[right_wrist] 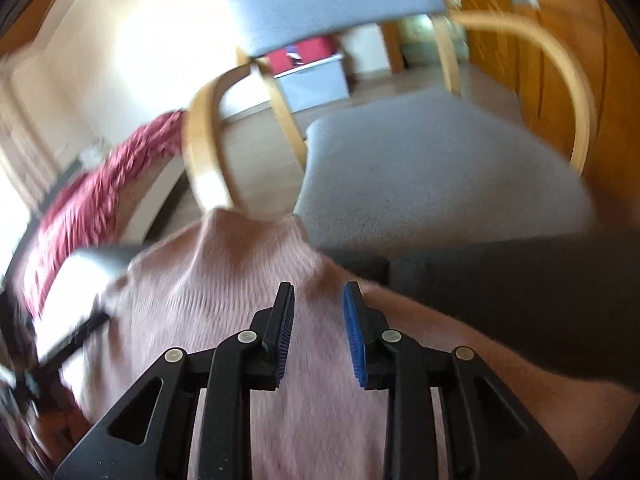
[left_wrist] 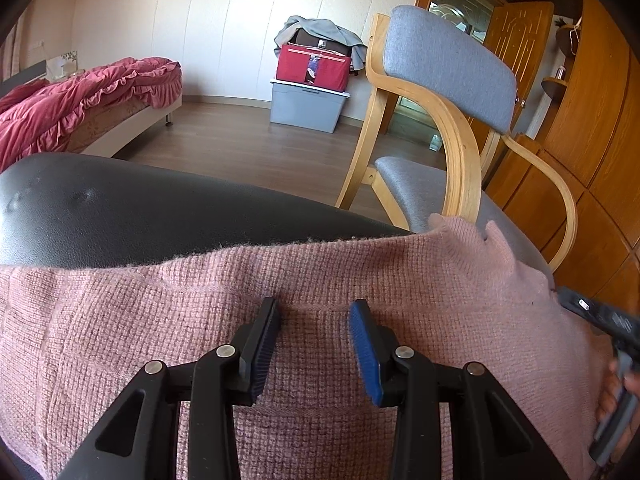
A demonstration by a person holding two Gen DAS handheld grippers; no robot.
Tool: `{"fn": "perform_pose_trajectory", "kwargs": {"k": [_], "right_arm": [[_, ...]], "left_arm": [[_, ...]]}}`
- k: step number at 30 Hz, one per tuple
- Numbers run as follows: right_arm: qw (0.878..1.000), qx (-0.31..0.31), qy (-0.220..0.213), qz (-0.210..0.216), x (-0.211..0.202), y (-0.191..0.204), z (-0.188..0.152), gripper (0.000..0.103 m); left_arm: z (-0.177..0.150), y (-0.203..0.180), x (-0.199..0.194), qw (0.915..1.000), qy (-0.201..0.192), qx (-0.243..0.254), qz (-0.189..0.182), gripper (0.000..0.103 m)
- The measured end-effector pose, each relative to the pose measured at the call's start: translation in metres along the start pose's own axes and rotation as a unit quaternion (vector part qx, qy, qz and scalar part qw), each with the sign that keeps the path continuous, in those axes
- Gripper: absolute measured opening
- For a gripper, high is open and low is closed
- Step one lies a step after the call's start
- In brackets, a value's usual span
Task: Fold clothes
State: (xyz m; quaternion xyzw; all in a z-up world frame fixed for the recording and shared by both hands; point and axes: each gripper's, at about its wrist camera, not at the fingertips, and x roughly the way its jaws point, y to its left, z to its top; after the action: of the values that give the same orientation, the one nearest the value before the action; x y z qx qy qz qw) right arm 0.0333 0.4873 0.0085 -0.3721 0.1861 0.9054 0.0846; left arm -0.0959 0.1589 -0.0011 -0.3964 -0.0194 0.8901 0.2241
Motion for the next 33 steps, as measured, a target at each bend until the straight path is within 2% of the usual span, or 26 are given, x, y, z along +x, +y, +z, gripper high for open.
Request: {"fn": "perform_pose_trajectory", "kwargs": {"k": [3, 7, 11, 12, 16, 18, 20, 21, 24, 26, 30, 33], "right_arm": [[0.999, -0.035, 0.001, -0.025, -0.039, -0.009, -0.015, 0.028], [0.997, 0.036, 0.011, -0.069, -0.094, -0.074, -0.033, 0.029], [0.987, 0.039, 0.022, -0.152, -0.131, -0.114, -0.060, 0.030], [0.985, 0.036, 0.027, -0.165, -0.136, -0.121, -0.068, 0.030], [0.985, 0.020, 0.054, -0.162, -0.126, -0.133, -0.094, 0.030], [0.981, -0.005, 0.041, -0.192, -0.120, -0.136, -0.099, 0.030], [0.969, 0.002, 0.037, -0.245, -0.120, -0.144, -0.101, 0.042], [0.965, 0.017, 0.033, -0.260, -0.121, -0.150, -0.102, 0.053], [0.972, 0.068, 0.013, -0.227, -0.128, -0.167, -0.107, 0.054], [0.969, 0.058, 0.019, -0.239, -0.125, -0.161, -0.106, 0.054], [0.967, 0.028, 0.023, -0.254, -0.129, -0.130, -0.089, 0.053], [0.976, 0.008, -0.019, -0.215, -0.132, -0.091, -0.071, 0.053]], "left_arm": [[0.000, 0.000, 0.000, 1.0000, 0.000, -0.002, -0.002, 0.037], [0.000, 0.000, 0.000, 1.0000, 0.000, -0.002, -0.002, 0.037], [-0.001, 0.000, 0.000, 1.0000, 0.000, -0.002, -0.001, 0.037], [0.000, -0.001, 0.000, 1.0000, 0.000, -0.002, -0.001, 0.037], [0.000, -0.001, 0.000, 1.0000, -0.001, -0.007, -0.006, 0.037], [0.000, 0.001, 0.000, 0.9999, -0.001, -0.011, -0.011, 0.037], [0.000, 0.001, 0.000, 0.9998, -0.002, -0.014, -0.013, 0.037], [0.000, 0.001, 0.000, 0.9998, -0.002, -0.014, -0.014, 0.037], [0.000, 0.002, -0.001, 0.9998, -0.002, -0.014, -0.013, 0.037], [0.001, 0.001, 0.000, 0.9998, -0.002, -0.014, -0.013, 0.037], [0.001, 0.000, 0.001, 0.9998, -0.002, -0.014, -0.013, 0.037], [0.001, 0.001, 0.001, 0.9997, -0.003, -0.017, -0.016, 0.037]]}}
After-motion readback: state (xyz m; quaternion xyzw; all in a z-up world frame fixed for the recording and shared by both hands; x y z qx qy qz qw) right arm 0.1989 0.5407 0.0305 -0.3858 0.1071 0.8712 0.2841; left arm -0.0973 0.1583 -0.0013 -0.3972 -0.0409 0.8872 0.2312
